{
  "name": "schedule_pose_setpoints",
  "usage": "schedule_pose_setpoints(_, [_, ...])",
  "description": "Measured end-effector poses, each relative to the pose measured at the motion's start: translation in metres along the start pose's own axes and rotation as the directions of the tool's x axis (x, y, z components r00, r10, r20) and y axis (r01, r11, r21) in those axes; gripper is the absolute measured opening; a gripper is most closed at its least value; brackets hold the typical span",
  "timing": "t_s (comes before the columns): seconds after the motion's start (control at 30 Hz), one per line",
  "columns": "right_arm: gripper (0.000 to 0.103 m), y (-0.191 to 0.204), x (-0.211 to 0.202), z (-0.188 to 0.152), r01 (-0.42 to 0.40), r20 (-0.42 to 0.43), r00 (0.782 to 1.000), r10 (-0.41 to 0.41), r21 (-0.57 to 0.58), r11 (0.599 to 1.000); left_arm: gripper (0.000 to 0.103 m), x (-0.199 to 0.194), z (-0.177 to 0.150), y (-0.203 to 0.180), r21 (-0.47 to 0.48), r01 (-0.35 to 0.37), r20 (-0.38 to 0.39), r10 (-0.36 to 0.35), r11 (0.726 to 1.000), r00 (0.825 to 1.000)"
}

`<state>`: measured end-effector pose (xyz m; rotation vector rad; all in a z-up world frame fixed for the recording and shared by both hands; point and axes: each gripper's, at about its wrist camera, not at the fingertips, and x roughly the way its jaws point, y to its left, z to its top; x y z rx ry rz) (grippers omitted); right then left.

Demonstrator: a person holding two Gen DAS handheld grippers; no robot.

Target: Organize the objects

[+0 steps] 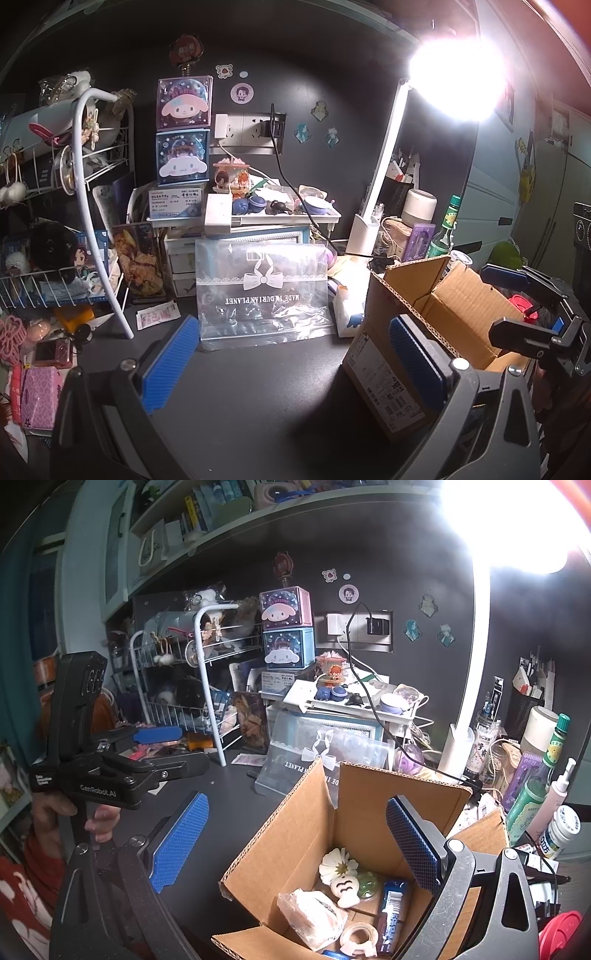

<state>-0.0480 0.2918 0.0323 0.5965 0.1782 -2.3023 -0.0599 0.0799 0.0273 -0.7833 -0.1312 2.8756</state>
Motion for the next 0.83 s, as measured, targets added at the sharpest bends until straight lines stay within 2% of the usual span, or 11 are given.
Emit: schedule_pose_setpoints(0.83, [0.097,-0.0005,-0.0004,-0.0008,0.001,0.0,1.0,-0.001,0.006,1.0,0.102,0.0006,0.0006,-0.0003,0.001,0.008,-0.006,-0.008,1.0,1.0])
